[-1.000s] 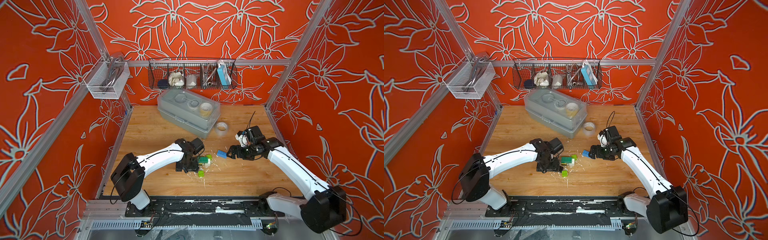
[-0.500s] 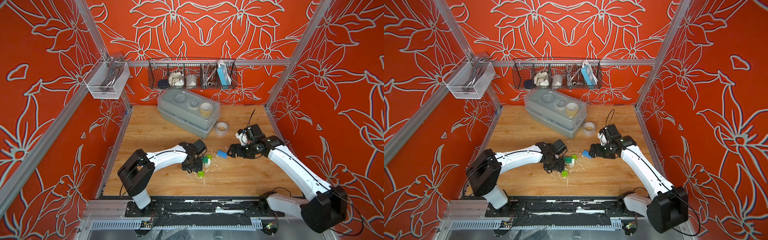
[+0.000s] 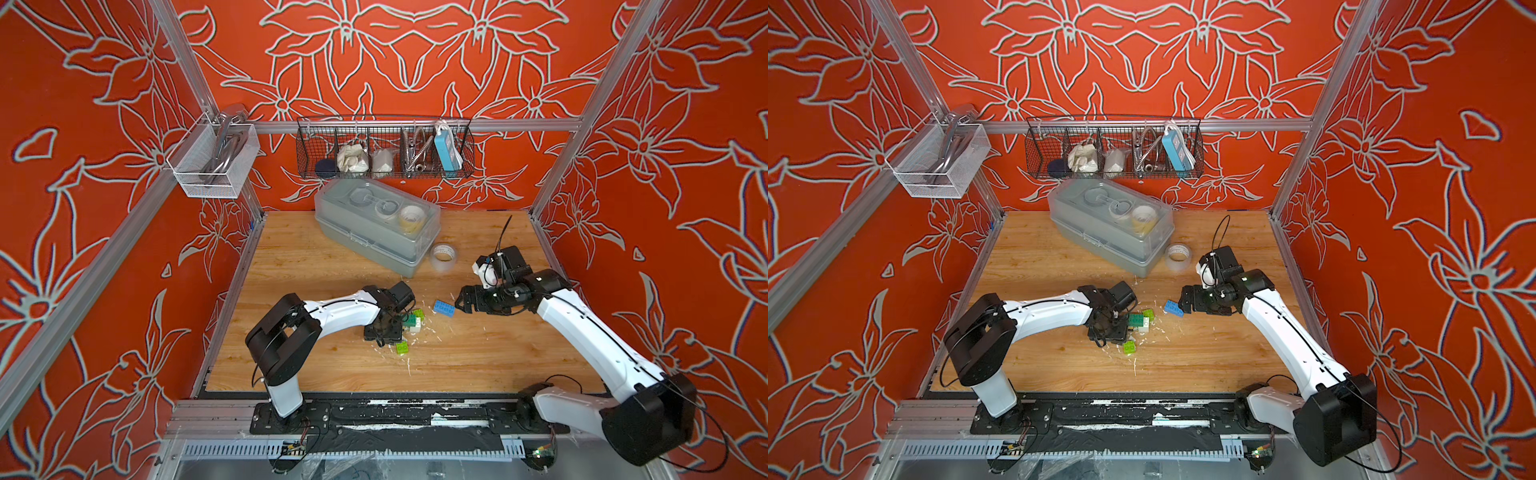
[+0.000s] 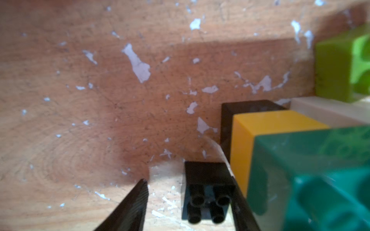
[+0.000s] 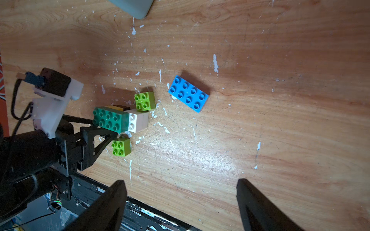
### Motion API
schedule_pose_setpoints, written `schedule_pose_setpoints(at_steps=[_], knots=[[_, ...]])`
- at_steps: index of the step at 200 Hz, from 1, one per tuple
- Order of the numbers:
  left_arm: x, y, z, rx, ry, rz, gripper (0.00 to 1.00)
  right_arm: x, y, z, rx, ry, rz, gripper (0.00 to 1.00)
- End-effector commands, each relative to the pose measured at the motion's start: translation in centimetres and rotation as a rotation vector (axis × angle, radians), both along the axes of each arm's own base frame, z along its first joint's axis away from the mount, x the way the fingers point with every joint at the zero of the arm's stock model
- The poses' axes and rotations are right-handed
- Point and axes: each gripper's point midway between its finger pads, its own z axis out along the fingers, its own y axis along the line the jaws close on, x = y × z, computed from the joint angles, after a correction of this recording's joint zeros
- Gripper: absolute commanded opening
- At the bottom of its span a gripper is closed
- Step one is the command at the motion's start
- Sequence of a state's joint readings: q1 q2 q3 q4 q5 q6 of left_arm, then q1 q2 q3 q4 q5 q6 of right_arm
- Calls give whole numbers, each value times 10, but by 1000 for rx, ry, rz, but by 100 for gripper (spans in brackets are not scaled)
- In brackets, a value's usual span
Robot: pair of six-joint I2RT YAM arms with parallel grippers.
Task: Assemble a giraffe with lego
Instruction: Pick up the lego brick from the center of the board.
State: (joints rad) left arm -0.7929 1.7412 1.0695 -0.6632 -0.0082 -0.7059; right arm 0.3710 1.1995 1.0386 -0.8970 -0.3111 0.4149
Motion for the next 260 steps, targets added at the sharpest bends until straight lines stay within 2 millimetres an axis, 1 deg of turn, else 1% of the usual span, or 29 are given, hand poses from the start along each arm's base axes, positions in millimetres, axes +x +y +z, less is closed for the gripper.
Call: schedule_pose_setpoints(at_steps=[1,27,70,102,106,127,148,193,219,260], knots=[[-5,9,-2,32,-4,14,59,10,-1,10,-4,-33,-14,91],[-5,9,-1,31,-2,14,52,11,-5,10,-8,-34,-13,91],[-5,8,5,27,1,26,51,15,-12,12,4,-44,-24,90],[-6,7,8,18,7,51,43,16,-17,14,13,-53,-16,90],[-5,7,9,17,7,52,41,16,-17,14,15,-53,-14,90],[-5,6,12,21,8,55,37,15,-17,11,28,-50,-9,90],[-6,7,16,43,10,44,38,15,-16,7,44,-45,-12,90],[-8,13,16,83,24,33,54,16,-15,3,63,-44,-16,90],[-6,12,15,91,29,37,54,16,-18,3,65,-41,-18,90],[-3,6,14,87,34,34,51,17,-19,2,74,-37,-25,90]])
